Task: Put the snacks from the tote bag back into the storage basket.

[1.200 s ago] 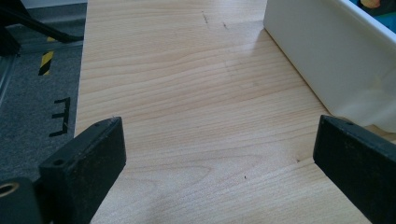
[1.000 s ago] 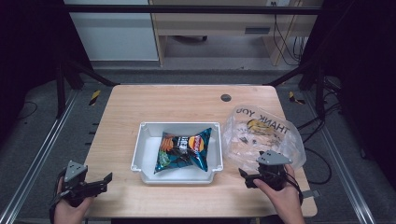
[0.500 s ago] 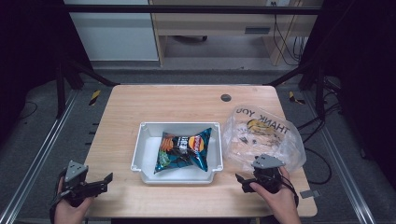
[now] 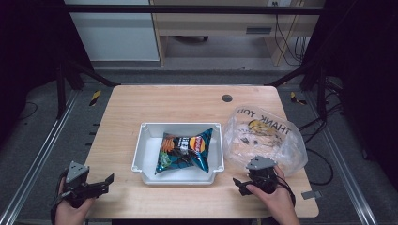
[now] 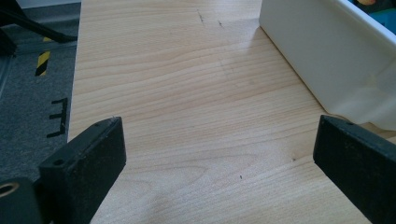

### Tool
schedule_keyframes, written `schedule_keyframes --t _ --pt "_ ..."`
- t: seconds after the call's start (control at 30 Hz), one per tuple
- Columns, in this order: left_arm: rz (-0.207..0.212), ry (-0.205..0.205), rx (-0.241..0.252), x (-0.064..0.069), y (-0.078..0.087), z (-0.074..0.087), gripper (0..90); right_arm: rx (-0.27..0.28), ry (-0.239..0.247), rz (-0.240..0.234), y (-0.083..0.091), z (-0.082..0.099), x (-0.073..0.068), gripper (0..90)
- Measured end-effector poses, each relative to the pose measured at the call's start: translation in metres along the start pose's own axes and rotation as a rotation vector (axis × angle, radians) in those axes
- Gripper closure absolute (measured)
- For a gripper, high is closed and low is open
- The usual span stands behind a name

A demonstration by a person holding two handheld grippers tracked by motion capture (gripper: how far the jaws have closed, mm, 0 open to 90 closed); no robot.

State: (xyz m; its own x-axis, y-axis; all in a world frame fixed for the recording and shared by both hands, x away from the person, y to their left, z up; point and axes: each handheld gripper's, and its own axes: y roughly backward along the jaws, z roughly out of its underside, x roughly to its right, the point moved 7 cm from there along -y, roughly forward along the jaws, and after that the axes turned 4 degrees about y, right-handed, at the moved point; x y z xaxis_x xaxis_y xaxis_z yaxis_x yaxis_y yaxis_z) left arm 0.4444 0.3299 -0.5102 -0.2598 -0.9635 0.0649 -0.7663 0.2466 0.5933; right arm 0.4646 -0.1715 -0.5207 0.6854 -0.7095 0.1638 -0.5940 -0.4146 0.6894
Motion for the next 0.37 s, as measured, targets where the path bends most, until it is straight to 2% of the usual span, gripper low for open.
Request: schedule_keyframes --t 0.13,0.37 --pt "0.001 -0.007 -0.002 0.0001 -0.0002 -0.0003 2.1 -0.026 0.003 -0.022 -0.0079 0.0026 0.0006 5.5" --pt "0.016 -0.005 0.003 0.002 -0.0016 -0.0024 1.8 -0.032 -0.014 -0.008 -0.0084 0.0053 0.0046 5.5"
